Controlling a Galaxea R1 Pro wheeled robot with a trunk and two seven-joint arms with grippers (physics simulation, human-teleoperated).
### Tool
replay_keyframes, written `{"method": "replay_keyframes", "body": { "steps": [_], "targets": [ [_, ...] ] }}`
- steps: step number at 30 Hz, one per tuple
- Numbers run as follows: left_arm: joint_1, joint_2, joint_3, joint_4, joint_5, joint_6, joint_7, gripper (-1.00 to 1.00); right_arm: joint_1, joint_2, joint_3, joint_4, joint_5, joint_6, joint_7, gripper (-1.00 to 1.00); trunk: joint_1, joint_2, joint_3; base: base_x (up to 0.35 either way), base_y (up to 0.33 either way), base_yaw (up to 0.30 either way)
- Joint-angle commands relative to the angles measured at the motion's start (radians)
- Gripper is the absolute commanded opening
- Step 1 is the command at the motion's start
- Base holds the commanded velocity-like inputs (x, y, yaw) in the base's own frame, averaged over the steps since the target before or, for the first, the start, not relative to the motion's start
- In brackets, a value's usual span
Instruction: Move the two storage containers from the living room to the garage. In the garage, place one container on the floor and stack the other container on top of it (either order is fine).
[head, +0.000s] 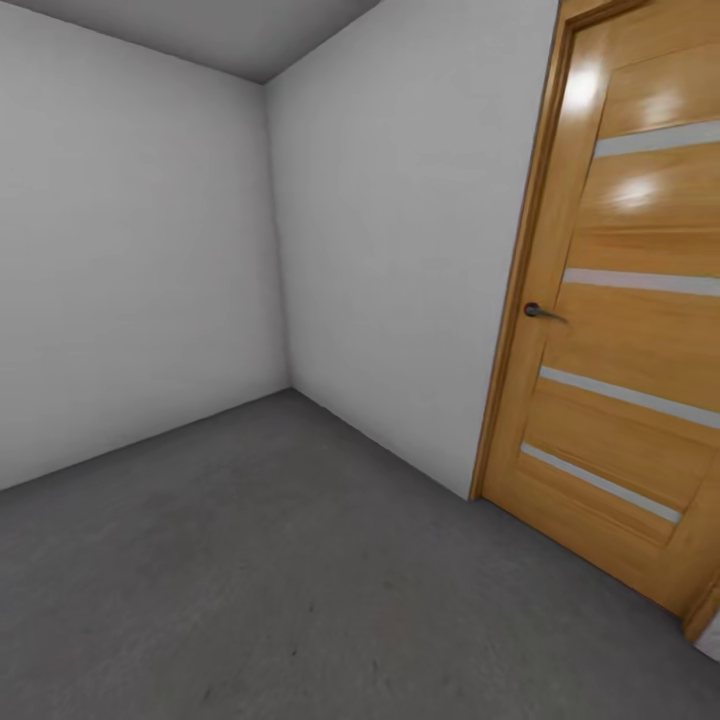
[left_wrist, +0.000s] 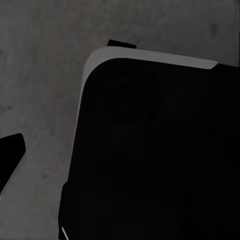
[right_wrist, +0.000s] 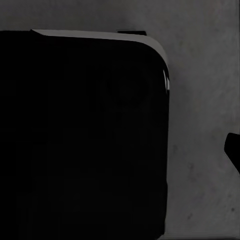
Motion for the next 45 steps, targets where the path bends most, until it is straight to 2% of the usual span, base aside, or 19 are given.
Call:
{"method": "replay_keyframes", "body": {
  "steps": [1,45],
  "targets": [
    [0.000,0.000,0.001,0.000,0.005,-0.007,0.001,1.00,-0.001,0.000,-0.001,0.001,0.000,-0.005,0.000,1.00,0.000,0.000,-0.001,0.007,0.000,-0.277],
    [0.000,0.003,0.006,-0.003,0.010,-0.014,-0.003,1.00,-0.001,-0.001,0.003,0.001,0.006,-0.005,0.000,1.00,0.000,0.000,-0.001,0.000,0.000,-0.280]
  ]
}}
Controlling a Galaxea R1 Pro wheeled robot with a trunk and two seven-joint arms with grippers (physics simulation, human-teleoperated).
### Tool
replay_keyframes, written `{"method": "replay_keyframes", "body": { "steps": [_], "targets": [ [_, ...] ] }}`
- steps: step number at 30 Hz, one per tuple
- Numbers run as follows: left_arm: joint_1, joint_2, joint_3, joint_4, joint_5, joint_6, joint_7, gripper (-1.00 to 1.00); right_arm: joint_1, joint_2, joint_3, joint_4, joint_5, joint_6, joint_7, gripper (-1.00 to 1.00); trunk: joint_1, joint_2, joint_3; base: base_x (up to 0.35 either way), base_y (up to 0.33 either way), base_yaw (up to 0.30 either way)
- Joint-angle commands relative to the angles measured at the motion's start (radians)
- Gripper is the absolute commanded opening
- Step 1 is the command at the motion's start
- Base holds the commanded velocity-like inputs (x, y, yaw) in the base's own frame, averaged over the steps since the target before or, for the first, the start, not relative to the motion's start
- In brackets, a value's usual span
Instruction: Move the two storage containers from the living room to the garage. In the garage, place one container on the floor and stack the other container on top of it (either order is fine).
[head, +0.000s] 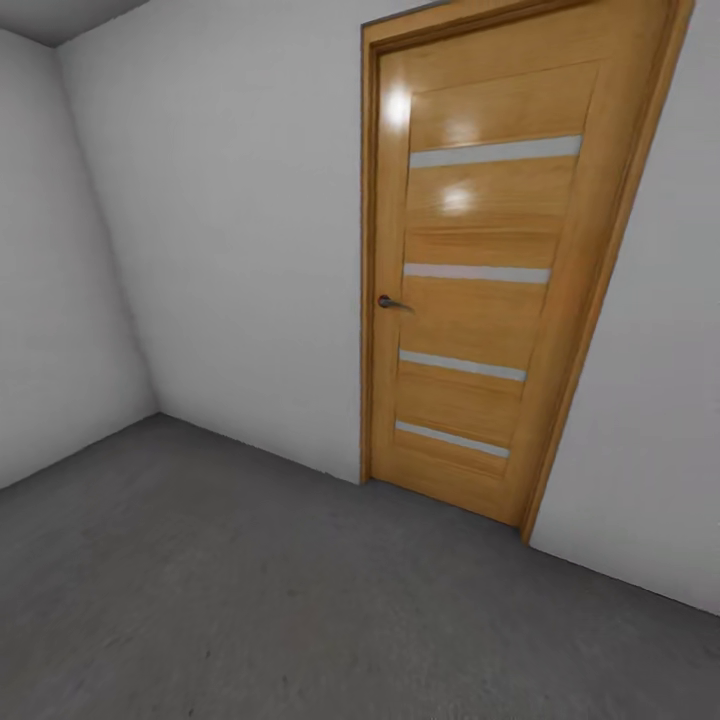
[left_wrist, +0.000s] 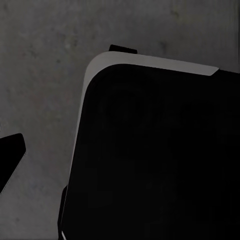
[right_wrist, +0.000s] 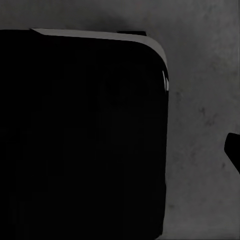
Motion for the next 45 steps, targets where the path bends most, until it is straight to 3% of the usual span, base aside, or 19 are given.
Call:
{"method": "replay_keyframes", "body": {
  "steps": [1,12,29,45],
  "targets": [
    [0.000,0.000,0.000,0.000,0.004,-0.002,0.001,1.00,0.000,0.000,-0.001,0.001,0.001,-0.005,0.000,1.00,0.000,0.000,-0.001,0.000,0.000,-0.133],
    [0.000,0.001,-0.001,0.000,0.003,-0.002,-0.001,1.00,0.000,-0.004,0.010,0.001,0.007,-0.003,0.000,1.00,0.000,0.000,-0.001,0.023,0.000,-0.033],
    [0.000,0.002,-0.004,0.001,0.005,0.005,-0.002,1.00,0.000,0.000,0.008,0.001,0.007,-0.005,0.000,1.00,0.000,0.000,-0.001,0.301,0.000,-0.010],
    [0.000,0.003,-0.004,0.001,0.005,0.003,-0.002,1.00,0.000,0.002,0.009,0.001,0.008,-0.005,0.000,1.00,0.000,0.000,-0.001,0.320,0.000,-0.227]
  ]
}}
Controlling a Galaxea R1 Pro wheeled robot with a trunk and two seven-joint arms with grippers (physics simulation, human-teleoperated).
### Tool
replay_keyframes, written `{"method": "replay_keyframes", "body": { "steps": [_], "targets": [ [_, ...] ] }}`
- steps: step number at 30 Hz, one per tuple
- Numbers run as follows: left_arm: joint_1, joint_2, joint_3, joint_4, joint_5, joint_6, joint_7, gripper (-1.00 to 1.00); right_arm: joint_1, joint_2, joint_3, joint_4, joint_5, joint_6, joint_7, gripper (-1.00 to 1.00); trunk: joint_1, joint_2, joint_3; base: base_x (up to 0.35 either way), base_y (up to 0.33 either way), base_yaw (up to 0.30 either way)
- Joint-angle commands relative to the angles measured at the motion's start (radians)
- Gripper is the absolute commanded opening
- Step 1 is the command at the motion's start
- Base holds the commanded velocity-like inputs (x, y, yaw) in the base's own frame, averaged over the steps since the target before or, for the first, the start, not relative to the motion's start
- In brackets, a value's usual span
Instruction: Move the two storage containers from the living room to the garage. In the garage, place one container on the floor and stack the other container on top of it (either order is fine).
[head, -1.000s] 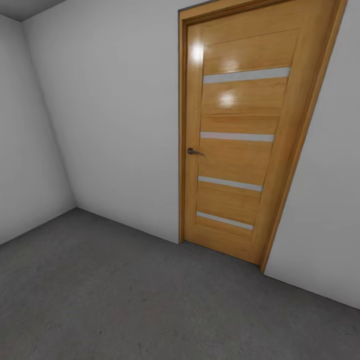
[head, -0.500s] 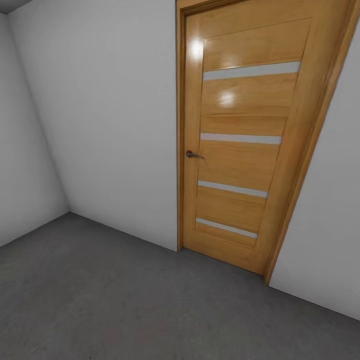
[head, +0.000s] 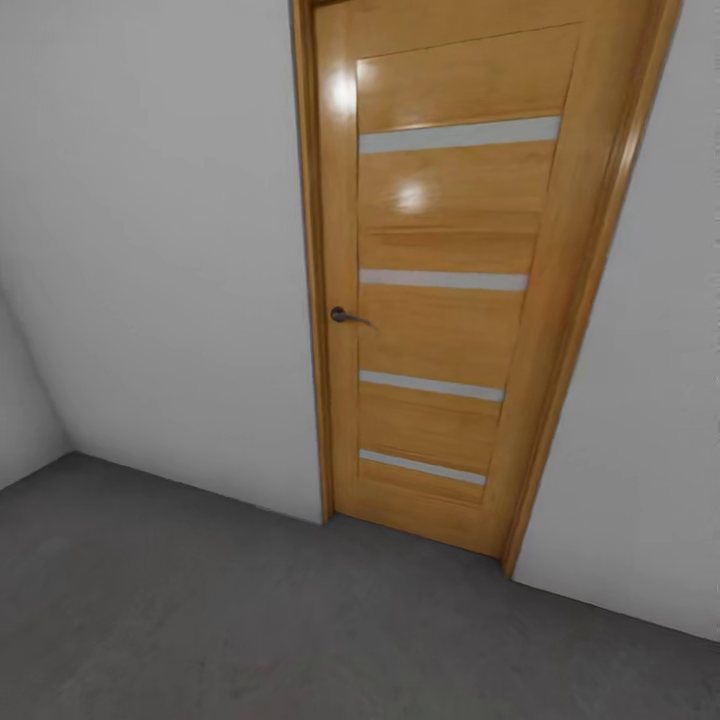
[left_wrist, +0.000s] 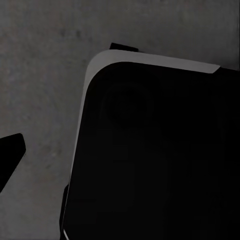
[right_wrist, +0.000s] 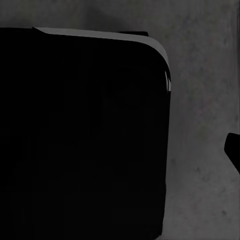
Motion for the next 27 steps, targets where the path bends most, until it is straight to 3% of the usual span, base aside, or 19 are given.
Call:
{"method": "replay_keyframes", "body": {
  "steps": [1,21,27],
  "targets": [
    [0.000,0.000,0.000,0.000,0.004,-0.003,0.000,1.00,-0.001,0.000,0.000,0.001,0.001,-0.004,0.000,1.00,0.001,0.000,-0.001,0.320,0.000,-0.242],
    [0.000,-0.001,0.001,0.000,0.004,-0.002,0.002,1.00,-0.001,0.000,0.001,0.001,0.001,-0.003,0.000,1.00,0.001,0.000,-0.001,0.319,0.080,-0.242],
    [0.000,-0.001,0.000,0.000,0.004,-0.002,0.002,1.00,-0.001,-0.004,0.002,0.001,0.002,-0.003,0.000,1.00,0.001,0.000,-0.001,0.307,0.175,-0.090]
  ]
}}
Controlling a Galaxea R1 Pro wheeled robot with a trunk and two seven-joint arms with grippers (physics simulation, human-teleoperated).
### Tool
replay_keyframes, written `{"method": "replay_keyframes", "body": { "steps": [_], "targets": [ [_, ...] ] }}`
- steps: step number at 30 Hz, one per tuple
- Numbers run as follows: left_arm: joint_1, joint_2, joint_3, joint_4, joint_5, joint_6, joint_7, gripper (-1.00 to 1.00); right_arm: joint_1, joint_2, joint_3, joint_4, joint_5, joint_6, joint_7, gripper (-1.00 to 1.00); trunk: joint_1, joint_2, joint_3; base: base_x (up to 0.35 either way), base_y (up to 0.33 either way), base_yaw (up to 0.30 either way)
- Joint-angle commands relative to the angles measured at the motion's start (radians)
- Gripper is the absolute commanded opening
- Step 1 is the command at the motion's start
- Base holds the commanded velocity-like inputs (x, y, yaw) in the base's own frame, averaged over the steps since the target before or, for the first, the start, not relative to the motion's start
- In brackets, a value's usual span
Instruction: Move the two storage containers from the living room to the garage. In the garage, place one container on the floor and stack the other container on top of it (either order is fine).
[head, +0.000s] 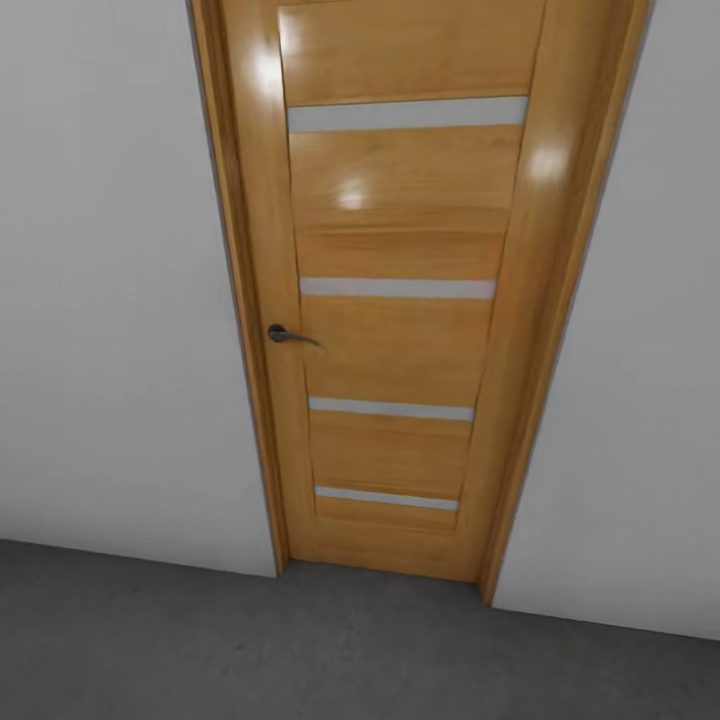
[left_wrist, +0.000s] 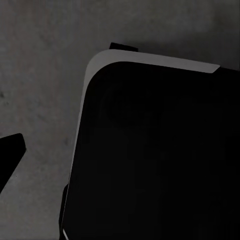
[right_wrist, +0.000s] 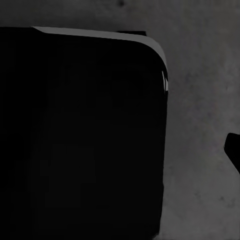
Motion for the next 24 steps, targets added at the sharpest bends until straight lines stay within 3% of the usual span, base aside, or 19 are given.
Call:
{"method": "replay_keyframes", "body": {
  "steps": [1,7,24],
  "targets": [
    [0.000,0.000,0.000,0.000,0.004,-0.002,0.000,1.00,0.000,-0.001,0.000,0.001,0.001,-0.005,0.000,1.00,0.001,0.000,-0.001,0.304,0.183,-0.014],
    [0.000,0.000,0.000,0.000,0.004,-0.003,0.000,1.00,0.000,-0.001,0.000,0.001,0.001,-0.004,0.000,1.00,0.001,0.000,-0.001,0.303,0.184,-0.004],
    [0.003,0.001,0.000,0.000,0.004,-0.005,0.000,1.00,0.000,0.003,-0.007,-0.003,0.000,-0.003,-0.001,1.00,0.001,0.000,0.000,0.000,0.000,-0.007]
  ]
}}
